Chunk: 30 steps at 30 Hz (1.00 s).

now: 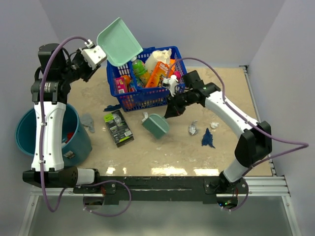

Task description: Sweep away the paper scraps from the table

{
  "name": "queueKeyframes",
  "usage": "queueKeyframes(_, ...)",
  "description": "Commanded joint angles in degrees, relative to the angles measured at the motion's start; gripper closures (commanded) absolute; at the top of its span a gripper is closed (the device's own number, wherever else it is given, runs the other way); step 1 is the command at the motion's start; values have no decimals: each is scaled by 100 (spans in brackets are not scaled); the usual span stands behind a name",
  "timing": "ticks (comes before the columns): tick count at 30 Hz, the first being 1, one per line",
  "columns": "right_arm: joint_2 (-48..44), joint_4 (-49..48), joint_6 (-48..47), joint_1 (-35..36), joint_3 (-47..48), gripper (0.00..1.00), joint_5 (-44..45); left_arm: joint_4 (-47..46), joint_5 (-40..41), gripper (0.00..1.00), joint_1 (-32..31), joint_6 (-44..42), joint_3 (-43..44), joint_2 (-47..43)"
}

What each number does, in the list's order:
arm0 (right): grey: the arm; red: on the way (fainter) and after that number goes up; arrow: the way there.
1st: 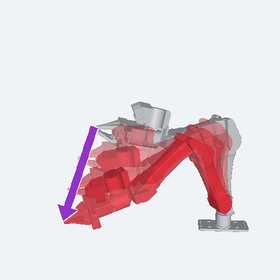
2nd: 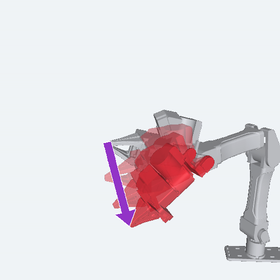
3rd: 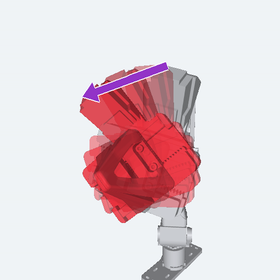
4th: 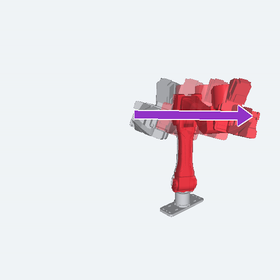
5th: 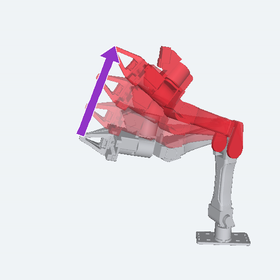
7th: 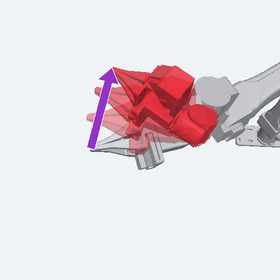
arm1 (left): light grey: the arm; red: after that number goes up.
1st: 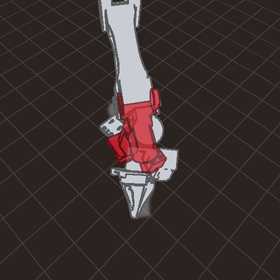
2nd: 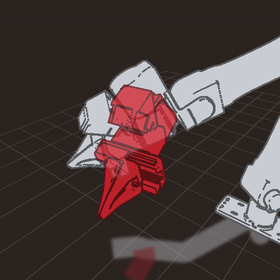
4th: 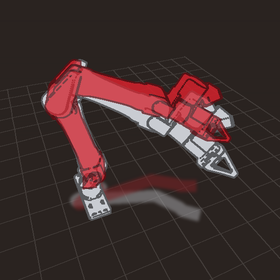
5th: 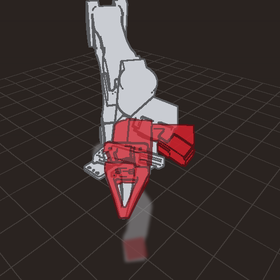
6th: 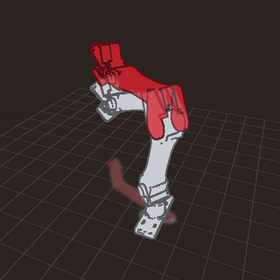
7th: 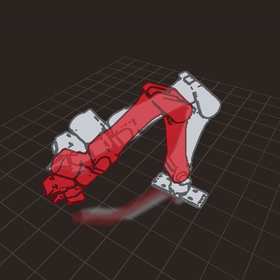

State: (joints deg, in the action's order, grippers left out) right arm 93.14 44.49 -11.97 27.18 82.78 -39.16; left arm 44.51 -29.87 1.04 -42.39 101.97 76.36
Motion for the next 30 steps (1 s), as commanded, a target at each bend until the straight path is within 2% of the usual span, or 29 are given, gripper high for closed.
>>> queueKeyframes(1,685,-1160,1509,15,614,100,513,-312,-28,100,-16,310,7,-209)
queueKeyframes(4,1090,-1442,2213,15,914,100,497,-276,86,100,-16,354,-19,-288)
queueKeyframes(7,1329,-1531,3295,68,1003,100,1294,-197,226,100,-25,276,-72,-402)
queueKeyframes(9,1470,-1505,3569,112,968,100,1437,-153,271,100,-16,196,-99,-473)
queueKeyframes(13,1505,-1040,3806,42,880,100,2253,-162,219,100,-16,170,-90,-508)
queueKeyframes(19,917,-812,3685,-783,55,100,2149,-39,-63,100,-51,-199,-107,-403)
queueKeyframes(23,504,-380,3211,-1757,-648,100,2088,-48,-256,100,-51,-488,-213,-253)
queueKeyframes(27,-93,-169,2639,-2409,-1614,100,1509,-390,-423,100,-410,-648,-642,-253)
queueKeyframes(30,-717,146,1859,-2691,-1739,100,797,-435,-537,100,-805,-787,-1003,-218)
